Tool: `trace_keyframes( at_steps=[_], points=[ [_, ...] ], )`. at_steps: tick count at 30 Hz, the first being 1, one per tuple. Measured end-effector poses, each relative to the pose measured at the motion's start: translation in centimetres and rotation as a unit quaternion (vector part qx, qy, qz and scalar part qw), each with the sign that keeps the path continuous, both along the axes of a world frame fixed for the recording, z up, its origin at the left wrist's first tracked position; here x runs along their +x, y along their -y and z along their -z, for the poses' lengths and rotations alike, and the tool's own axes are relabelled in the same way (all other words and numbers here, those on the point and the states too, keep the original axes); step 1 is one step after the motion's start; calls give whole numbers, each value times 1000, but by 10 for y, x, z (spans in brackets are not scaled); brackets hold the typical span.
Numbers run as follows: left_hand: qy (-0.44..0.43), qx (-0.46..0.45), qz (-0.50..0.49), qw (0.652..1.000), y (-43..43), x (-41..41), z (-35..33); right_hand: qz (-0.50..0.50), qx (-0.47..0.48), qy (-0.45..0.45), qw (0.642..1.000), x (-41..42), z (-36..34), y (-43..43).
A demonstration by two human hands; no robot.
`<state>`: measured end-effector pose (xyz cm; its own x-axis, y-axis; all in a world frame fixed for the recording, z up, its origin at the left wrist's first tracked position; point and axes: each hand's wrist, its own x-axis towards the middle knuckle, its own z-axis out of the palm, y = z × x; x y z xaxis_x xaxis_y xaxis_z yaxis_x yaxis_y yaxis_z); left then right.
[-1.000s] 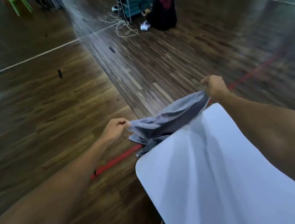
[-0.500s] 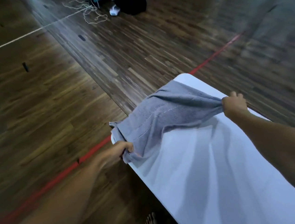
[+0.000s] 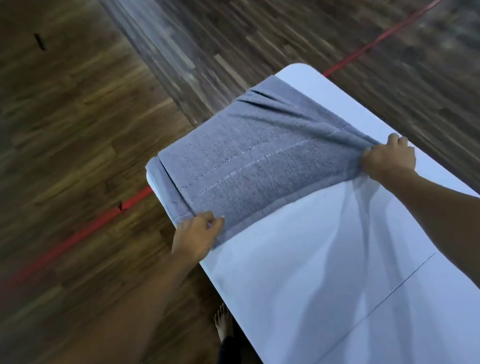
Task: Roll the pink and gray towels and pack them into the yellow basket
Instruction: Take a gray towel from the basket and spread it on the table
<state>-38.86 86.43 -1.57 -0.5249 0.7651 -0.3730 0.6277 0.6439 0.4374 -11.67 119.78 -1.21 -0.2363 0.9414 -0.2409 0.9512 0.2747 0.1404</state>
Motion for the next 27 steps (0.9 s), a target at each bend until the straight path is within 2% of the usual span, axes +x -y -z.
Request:
trace_keyframes(
  at_steps=[2,4,7,9,12,15,20,23,27],
  points=[
    [-140,-8,24,990,-4,14,2,9,-1,17,1000,-10,1,-3],
    [-251,-48,77,964,-12,23,6,7,8,27,1000,-19,4,-8],
    [-304,-98,136,938,-22,28,8,-39,31,-43,998,-37,5,-13],
    [-316,-100,145,932,-29,28,9,-123,25,-97,987,-47,7,-12],
    [-291,-54,106,949,-32,20,16,-214,-35,-156,964,-52,20,-10],
    [-253,2,58,966,-28,10,31,-193,-17,-229,954,-47,40,-7],
    [-131,-46,-94,986,-16,31,58,-159,-52,-169,971,-40,66,0],
    [-139,-59,-103,983,-11,46,66,-156,-60,-132,977,-33,74,3],
    [-136,-76,-110,982,-3,91,70,-149,-80,-129,977,6,71,14]
  ],
)
